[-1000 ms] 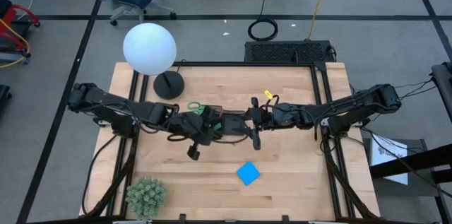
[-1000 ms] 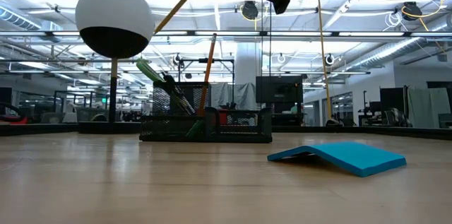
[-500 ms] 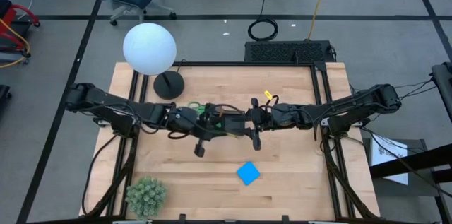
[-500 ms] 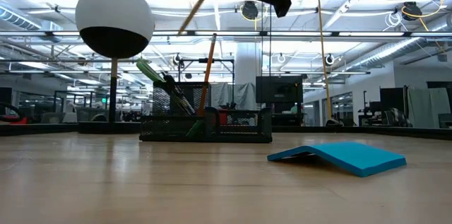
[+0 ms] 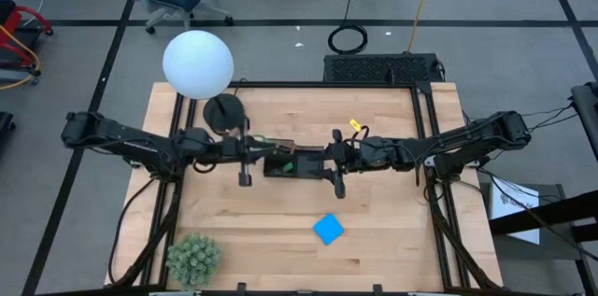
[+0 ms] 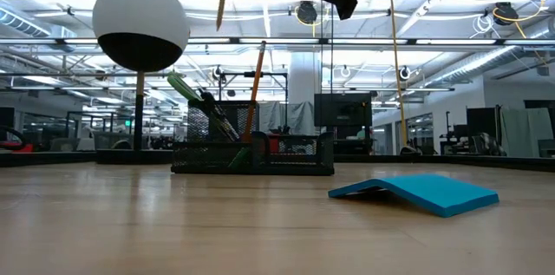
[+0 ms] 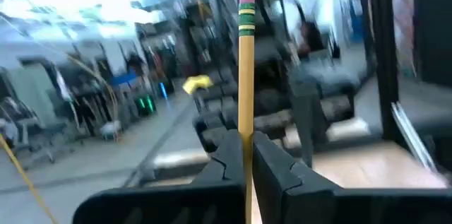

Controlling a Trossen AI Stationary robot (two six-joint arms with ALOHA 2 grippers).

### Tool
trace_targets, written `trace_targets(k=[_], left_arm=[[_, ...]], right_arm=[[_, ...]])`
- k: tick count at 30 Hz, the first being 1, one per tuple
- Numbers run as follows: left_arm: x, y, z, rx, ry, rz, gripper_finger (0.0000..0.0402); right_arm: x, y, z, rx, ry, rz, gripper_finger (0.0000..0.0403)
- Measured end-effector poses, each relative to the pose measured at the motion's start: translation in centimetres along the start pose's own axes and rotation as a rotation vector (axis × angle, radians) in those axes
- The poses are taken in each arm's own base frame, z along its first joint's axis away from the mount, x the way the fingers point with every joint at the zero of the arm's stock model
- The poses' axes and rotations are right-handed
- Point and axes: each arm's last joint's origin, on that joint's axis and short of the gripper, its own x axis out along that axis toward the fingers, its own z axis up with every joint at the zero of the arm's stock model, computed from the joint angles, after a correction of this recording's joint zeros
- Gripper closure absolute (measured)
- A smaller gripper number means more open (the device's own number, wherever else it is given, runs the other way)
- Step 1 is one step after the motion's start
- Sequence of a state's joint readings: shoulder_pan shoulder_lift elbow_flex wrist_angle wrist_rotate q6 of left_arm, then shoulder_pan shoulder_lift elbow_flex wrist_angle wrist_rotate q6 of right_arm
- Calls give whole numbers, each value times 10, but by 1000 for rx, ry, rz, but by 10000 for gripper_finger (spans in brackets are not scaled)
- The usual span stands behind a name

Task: Pick and place office supplies into organizer
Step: Put the yellow pencil into the black desk organizer

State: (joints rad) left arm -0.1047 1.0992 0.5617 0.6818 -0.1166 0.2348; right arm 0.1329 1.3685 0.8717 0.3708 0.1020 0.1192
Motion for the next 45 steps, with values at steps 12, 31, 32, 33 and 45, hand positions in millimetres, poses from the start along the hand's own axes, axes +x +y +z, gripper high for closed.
trace_targets(k=[12,31,32,33,45], left_arm=[[-35,20,-43,-104,-193,181,401],[-20,22,-74,-118,-131,157,401],[-19,22,-76,-114,-130,158,401],[-18,22,-78,-113,-134,162,401],[-12,34,-103,-163,-124,190,401]], right_arm=[[0,0,1,-3,-7,-2,248],[0,-1,2,-6,-18,-11,248],[0,-1,2,-6,-19,-11,248],[0,-1,2,-6,-19,-11,248],[0,-1,2,-6,-18,-12,248]])
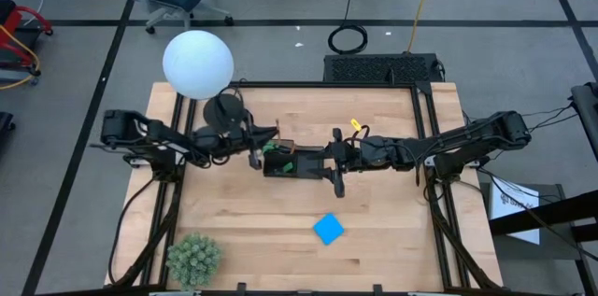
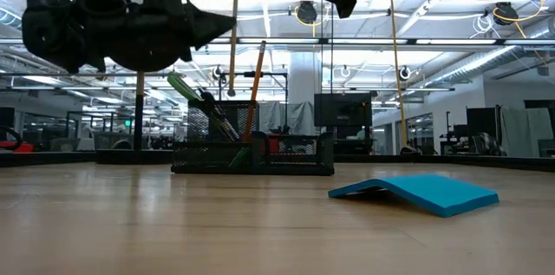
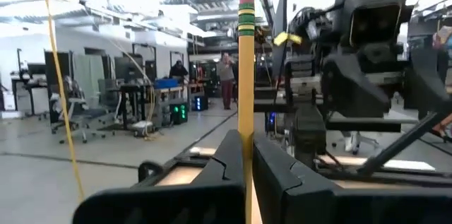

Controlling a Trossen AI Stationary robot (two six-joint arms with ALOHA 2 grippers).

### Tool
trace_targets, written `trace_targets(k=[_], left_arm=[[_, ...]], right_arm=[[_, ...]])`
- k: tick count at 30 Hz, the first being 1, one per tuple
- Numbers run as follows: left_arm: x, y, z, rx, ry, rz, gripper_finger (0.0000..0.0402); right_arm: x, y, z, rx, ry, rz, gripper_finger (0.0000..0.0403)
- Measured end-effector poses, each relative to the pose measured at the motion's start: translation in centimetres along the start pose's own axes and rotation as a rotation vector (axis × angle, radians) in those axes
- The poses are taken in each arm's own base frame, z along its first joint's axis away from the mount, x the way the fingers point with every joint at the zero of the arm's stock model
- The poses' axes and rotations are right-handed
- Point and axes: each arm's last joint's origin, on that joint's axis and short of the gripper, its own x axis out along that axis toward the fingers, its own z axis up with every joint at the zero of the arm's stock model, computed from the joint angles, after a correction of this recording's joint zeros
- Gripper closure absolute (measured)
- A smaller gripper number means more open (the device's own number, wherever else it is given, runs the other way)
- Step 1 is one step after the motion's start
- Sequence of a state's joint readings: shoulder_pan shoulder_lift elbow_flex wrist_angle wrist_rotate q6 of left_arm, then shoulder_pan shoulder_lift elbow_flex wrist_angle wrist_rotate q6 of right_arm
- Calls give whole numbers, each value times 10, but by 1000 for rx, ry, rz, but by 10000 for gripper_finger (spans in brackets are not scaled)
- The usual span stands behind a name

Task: Pick and place office supplies into organizer
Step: Put the yellow pencil into the black desk organizer

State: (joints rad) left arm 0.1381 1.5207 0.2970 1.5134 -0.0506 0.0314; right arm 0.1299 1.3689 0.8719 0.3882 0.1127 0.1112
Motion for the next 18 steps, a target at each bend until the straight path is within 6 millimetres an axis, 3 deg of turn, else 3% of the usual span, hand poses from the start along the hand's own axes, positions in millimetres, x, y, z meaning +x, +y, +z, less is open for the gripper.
trace_targets(k=[18], left_arm=[[0,1,-35,-33,123,1,401]], right_arm=[[0,0,0,-19,1,-1,248]])
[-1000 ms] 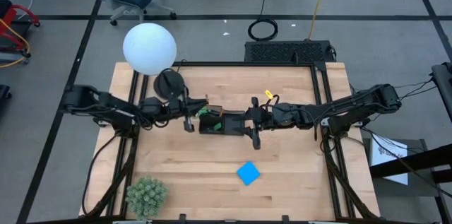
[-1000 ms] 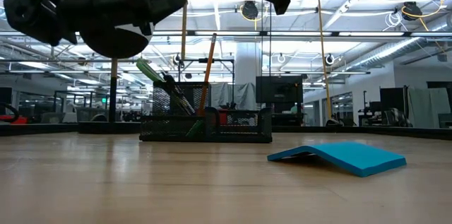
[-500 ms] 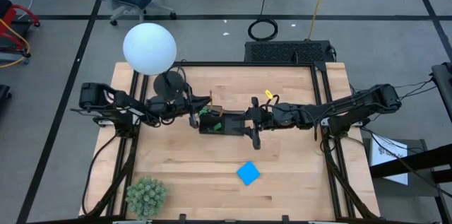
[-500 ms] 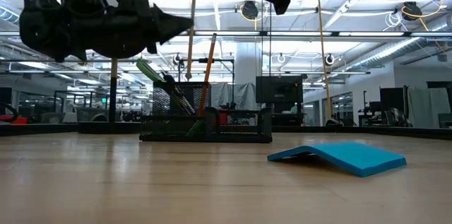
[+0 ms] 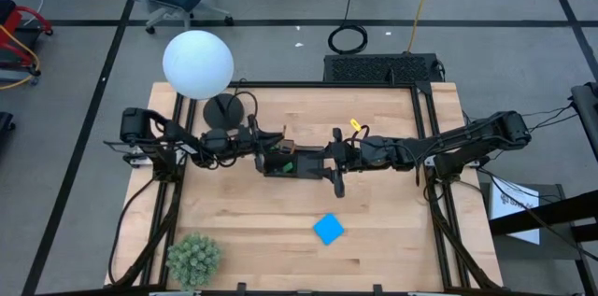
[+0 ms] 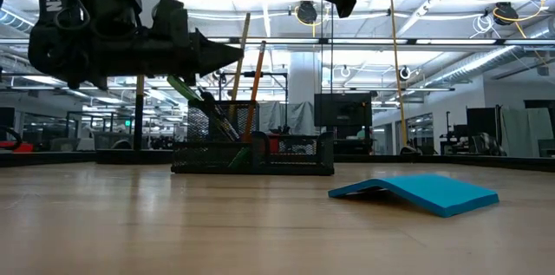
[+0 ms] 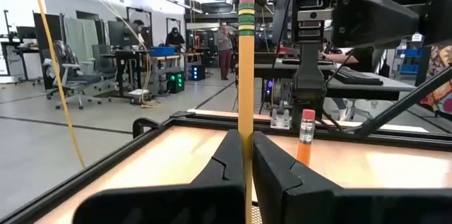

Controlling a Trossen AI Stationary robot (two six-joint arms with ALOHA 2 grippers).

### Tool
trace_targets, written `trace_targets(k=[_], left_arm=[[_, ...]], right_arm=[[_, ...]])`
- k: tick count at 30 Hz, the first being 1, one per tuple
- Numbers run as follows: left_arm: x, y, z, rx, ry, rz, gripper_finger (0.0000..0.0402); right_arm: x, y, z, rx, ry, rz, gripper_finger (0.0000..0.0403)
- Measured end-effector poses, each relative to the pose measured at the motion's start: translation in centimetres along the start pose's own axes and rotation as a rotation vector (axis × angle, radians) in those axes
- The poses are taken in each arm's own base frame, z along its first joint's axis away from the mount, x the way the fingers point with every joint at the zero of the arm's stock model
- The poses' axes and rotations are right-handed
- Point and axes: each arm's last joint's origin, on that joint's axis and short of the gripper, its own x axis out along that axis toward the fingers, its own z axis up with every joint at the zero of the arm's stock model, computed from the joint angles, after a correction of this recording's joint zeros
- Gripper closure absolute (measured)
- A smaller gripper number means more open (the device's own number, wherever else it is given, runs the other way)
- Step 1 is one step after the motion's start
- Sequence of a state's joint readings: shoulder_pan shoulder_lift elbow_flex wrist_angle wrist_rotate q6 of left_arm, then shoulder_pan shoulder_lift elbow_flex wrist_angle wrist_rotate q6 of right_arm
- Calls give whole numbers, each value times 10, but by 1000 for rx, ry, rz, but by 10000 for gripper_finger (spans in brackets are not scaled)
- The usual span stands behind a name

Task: Pick and place office supplies into organizer
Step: Put the yellow pencil into the black desk organizer

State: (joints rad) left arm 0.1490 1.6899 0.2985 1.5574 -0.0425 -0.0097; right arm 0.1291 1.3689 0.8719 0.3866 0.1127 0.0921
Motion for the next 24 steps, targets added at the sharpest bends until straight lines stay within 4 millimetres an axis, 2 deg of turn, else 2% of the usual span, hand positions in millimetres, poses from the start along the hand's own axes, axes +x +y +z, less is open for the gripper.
trace_targets(k=[9,24], left_arm=[[0,0,0,7,3,0,401],[5,-2,2,-9,-5,-47,400]], right_arm=[[0,-2,0,-1,-2,-73,248],[0,-2,-1,-1,1,-74,248]])
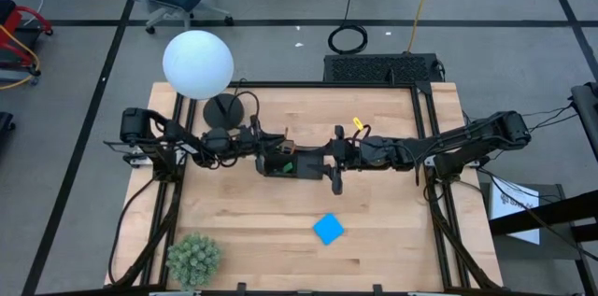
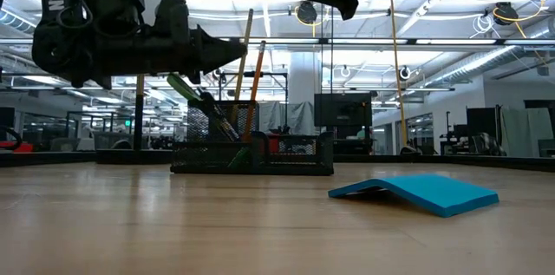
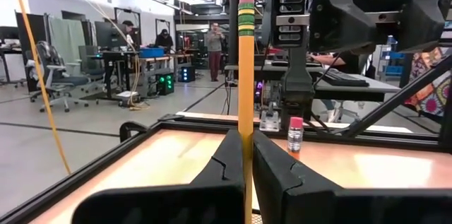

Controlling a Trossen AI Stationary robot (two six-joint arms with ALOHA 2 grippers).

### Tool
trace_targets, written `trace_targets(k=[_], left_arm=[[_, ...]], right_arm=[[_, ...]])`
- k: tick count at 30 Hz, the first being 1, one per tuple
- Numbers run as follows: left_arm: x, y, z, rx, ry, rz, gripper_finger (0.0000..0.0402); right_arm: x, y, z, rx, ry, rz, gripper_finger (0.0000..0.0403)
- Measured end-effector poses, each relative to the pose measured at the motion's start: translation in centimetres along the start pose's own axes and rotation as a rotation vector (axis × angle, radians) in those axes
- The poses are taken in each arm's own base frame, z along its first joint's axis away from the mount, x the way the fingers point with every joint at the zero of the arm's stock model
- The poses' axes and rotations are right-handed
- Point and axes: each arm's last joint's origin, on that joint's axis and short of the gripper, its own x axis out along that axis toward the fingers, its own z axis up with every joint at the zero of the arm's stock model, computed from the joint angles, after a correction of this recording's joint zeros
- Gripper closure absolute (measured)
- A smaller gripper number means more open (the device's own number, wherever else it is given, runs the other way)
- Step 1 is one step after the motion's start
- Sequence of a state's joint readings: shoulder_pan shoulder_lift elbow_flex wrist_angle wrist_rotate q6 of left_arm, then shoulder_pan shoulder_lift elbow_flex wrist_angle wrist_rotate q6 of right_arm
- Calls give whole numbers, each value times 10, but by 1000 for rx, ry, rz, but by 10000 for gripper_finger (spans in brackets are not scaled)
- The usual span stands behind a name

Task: Pick and place office supplies into organizer
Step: Put the yellow pencil into the black desk organizer

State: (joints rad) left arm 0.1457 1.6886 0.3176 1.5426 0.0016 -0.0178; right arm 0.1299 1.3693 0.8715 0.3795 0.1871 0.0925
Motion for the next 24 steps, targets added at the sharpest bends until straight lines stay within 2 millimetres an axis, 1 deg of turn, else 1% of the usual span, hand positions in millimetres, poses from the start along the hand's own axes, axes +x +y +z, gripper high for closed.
trace_targets(k=[13,19,24], left_arm=[[0,-7,0,-5,3,-46,399],[0,-7,-3,-36,32,-48,380],[0,-6,-6,-37,60,-46,374]], right_arm=[[0,0,0,0,2,0,248],[0,0,0,0,2,0,248],[0,0,0,-1,3,0,248]])
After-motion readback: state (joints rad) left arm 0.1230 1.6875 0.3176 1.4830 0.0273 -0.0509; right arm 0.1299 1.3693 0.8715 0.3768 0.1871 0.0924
